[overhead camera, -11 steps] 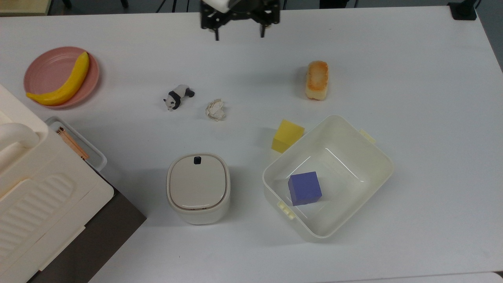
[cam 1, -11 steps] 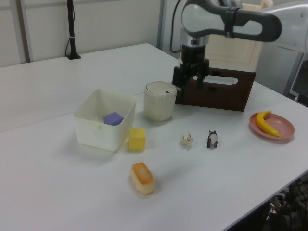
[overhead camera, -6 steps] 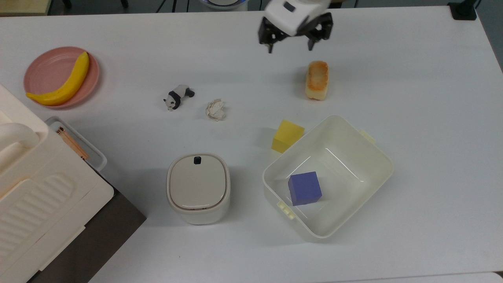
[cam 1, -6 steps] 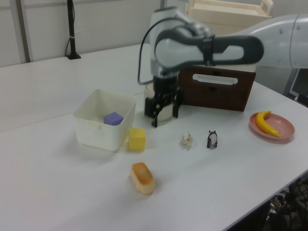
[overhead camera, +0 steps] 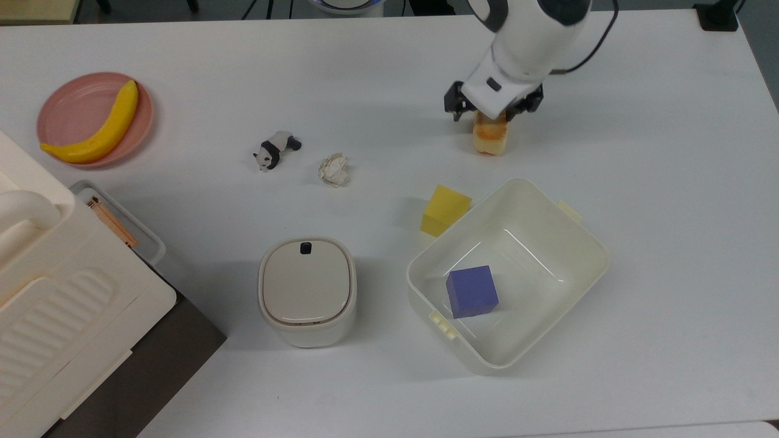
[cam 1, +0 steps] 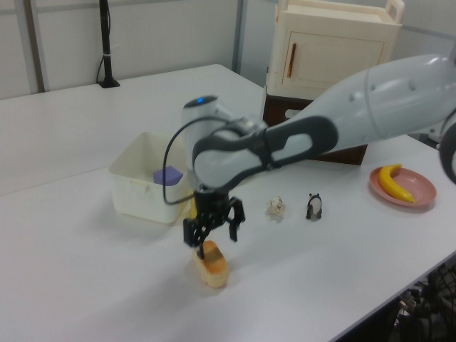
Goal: Put the bread in the basket
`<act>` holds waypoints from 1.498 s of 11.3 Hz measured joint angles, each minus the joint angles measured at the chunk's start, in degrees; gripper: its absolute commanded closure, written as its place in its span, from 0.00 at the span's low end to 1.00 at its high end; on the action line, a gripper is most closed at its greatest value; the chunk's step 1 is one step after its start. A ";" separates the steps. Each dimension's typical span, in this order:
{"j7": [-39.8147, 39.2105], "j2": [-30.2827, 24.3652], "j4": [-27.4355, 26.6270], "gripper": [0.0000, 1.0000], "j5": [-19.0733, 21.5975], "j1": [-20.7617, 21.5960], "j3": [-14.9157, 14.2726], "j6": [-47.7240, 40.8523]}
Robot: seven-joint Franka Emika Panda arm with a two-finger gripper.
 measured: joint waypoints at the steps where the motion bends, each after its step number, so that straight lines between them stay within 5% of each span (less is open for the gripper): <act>1: 0.95 1.93 0.15 0.00 0.01 0.86 0.03 1.92; 3: 1.55 2.82 0.40 0.10 0.01 1.58 0.04 2.59; 4: 1.68 2.62 0.56 0.47 0.01 1.59 0.11 2.59; 5: 2.49 2.49 0.67 0.72 0.01 1.59 0.37 2.59; 6: 3.68 2.47 0.68 0.91 0.01 1.59 0.77 2.59; 7: 4.05 2.47 0.68 0.99 0.01 1.61 0.94 2.59; 14: 4.08 -0.01 6.63 0.99 0.01 1.36 0.93 -2.56; 16: 4.14 -1.82 8.86 0.82 0.01 1.59 1.08 -3.86; 17: 4.18 -2.21 9.85 0.81 0.02 1.68 1.75 -3.88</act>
